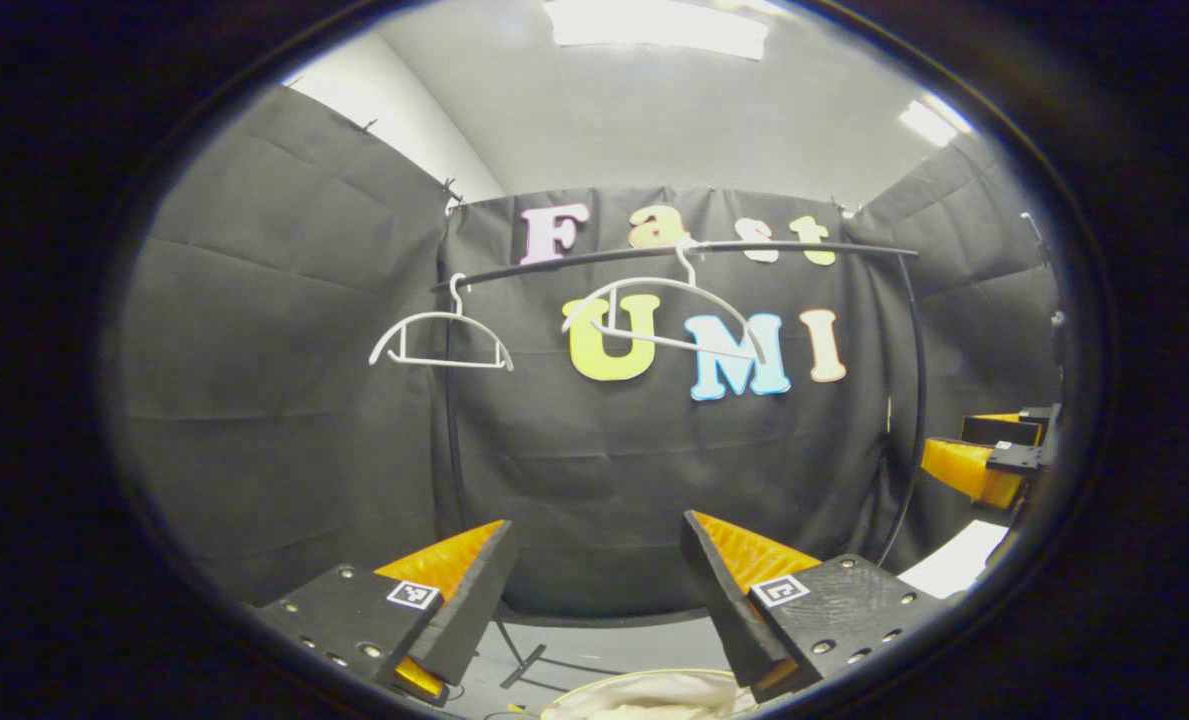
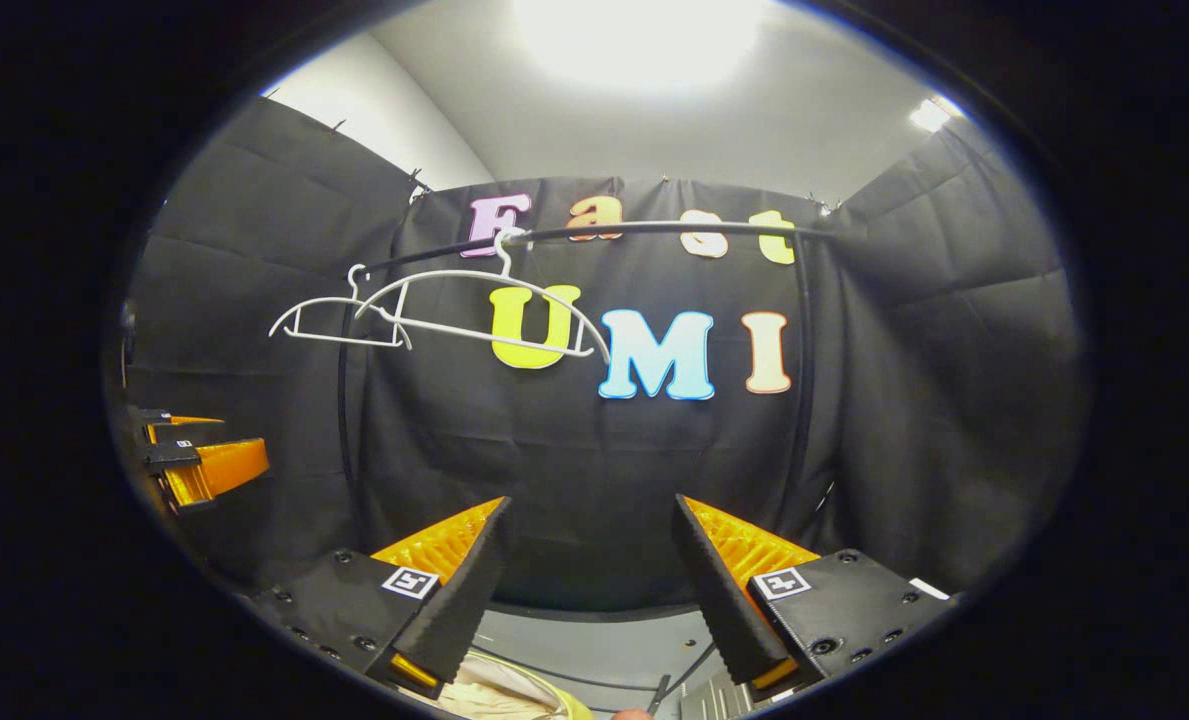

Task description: Grasp the clothes on the hanger with both hands and then place them into the laundry hamper below.

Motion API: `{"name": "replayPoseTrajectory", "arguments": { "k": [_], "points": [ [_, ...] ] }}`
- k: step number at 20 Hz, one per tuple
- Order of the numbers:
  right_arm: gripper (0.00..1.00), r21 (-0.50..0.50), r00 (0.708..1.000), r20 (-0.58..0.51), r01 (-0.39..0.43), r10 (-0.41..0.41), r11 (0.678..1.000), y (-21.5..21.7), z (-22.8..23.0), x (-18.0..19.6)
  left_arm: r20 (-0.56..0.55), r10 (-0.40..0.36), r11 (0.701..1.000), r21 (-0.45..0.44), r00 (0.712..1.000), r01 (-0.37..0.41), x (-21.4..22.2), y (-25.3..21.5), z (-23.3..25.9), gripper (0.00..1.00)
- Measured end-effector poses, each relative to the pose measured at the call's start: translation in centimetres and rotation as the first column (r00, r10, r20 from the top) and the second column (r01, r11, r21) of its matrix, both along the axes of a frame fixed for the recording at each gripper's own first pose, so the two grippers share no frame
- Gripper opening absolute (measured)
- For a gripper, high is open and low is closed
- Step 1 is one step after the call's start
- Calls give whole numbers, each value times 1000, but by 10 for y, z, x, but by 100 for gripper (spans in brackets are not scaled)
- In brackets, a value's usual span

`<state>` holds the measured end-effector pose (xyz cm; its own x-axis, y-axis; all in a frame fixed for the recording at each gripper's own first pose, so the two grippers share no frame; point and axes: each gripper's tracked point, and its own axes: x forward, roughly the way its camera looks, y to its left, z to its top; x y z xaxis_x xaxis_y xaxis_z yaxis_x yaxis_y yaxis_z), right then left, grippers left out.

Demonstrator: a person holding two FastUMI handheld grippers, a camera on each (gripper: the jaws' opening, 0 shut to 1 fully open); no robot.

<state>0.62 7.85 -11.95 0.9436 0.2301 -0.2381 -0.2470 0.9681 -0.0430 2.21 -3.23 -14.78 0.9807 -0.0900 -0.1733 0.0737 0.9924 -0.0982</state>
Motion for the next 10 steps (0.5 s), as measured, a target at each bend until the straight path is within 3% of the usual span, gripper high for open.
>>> {"name": "replayPoseTrajectory", "arguments": {
  "k": [10],
  "points": [
    [98,-30,992,83,97,-94,995,-87,63,-31,107,18,995,94,994,-29,-41,38,74,98]
  ]
}}
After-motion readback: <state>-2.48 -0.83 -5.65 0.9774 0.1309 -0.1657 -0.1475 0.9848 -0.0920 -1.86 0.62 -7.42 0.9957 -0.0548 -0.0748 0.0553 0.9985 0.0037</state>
